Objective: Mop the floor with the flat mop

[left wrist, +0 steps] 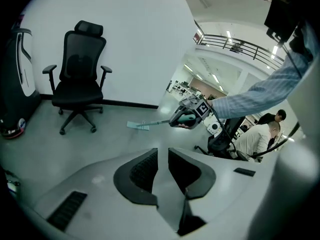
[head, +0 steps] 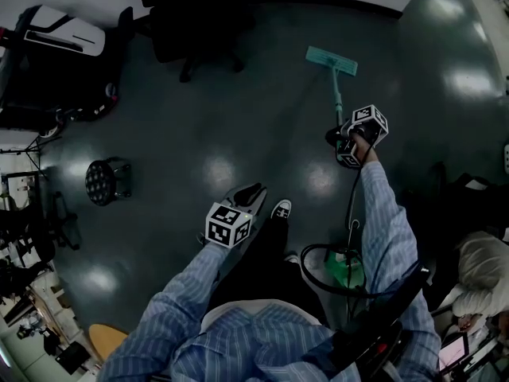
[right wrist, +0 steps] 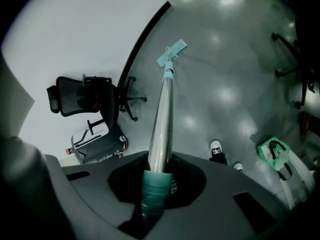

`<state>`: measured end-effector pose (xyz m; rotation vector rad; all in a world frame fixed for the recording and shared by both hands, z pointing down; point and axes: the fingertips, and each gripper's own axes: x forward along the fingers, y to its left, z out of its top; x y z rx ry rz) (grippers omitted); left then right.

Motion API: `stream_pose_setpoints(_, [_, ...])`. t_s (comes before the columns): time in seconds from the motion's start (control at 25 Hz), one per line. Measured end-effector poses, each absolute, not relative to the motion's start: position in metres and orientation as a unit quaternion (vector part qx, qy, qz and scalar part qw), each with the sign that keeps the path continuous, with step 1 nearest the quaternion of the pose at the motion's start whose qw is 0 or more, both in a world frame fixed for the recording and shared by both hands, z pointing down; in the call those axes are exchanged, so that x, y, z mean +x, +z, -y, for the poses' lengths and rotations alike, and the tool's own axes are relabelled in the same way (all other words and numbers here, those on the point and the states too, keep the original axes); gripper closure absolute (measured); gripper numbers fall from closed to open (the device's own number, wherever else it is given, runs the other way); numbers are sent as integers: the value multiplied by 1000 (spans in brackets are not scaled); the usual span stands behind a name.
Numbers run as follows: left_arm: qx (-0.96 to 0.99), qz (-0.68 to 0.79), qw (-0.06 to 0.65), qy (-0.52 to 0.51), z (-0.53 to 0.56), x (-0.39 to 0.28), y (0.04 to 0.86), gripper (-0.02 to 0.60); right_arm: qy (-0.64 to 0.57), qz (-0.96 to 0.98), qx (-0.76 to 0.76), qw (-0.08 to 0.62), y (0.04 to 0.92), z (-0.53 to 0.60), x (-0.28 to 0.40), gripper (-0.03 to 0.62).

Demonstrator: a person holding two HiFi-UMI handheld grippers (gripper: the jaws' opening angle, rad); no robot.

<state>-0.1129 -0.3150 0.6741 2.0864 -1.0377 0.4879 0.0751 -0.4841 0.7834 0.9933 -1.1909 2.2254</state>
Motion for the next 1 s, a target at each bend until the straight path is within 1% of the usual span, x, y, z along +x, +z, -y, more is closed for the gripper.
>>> stream_pose_setpoints(0.28, [828,397,355,176,293,-98,653,512,803,425,348,230,772,372,73,551])
stream_pose_setpoints(0.6, [838,387,344,173,221,-64,632,512,815,421,326,228,751,234,68,551])
stream_pose_setpoints(1.0, [845,390,327,166,127,-44,610,512,831,411,308,213,735,77,70,549])
